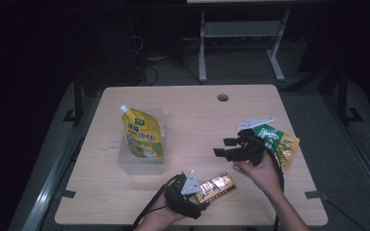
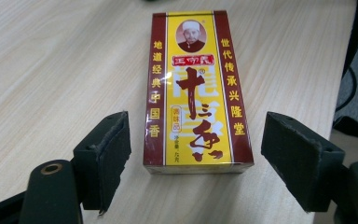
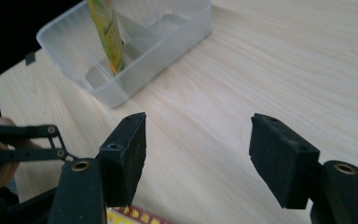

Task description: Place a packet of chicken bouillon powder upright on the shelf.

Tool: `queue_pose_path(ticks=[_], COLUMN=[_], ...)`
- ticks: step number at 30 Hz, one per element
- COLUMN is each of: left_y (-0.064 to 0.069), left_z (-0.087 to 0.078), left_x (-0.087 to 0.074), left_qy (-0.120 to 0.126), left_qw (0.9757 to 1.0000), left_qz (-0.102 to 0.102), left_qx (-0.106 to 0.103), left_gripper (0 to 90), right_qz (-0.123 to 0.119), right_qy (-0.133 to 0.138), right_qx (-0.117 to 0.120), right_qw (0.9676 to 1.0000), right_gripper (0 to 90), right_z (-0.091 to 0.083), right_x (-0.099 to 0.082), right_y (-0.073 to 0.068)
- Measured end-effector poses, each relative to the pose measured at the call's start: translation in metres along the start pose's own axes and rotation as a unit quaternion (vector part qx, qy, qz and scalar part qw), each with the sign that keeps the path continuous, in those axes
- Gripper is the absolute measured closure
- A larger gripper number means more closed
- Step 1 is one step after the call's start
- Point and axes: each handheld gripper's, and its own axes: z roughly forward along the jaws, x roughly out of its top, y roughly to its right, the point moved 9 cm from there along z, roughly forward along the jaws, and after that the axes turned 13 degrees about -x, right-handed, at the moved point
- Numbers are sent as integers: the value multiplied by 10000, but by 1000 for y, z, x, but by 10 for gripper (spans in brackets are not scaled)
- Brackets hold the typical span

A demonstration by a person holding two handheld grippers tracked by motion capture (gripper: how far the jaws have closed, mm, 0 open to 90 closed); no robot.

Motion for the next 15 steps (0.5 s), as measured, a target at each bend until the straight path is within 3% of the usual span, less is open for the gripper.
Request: queue_pose_path(ticks=[3, 10, 15], left_y=[1, -4, -4], left_z=[3, 12, 16], left_x=[-1, -3, -4], left_qy=[-38, -258, -307], left_qw=[10000, 9995, 9994], left_qz=[-50, 143, 92], left_qx=[-34, 129, 101], left_gripper=[235, 222, 251], right_qz=[-27, 159, 288], right_qy=[-50, -148, -180], right_qx=[-48, -82, -209], right_qw=[10000, 9997, 9992], right_gripper=[355, 342, 329], right_z=[0, -3, -9], right_x=[-9, -27, -45], right_y=[2, 9, 18])
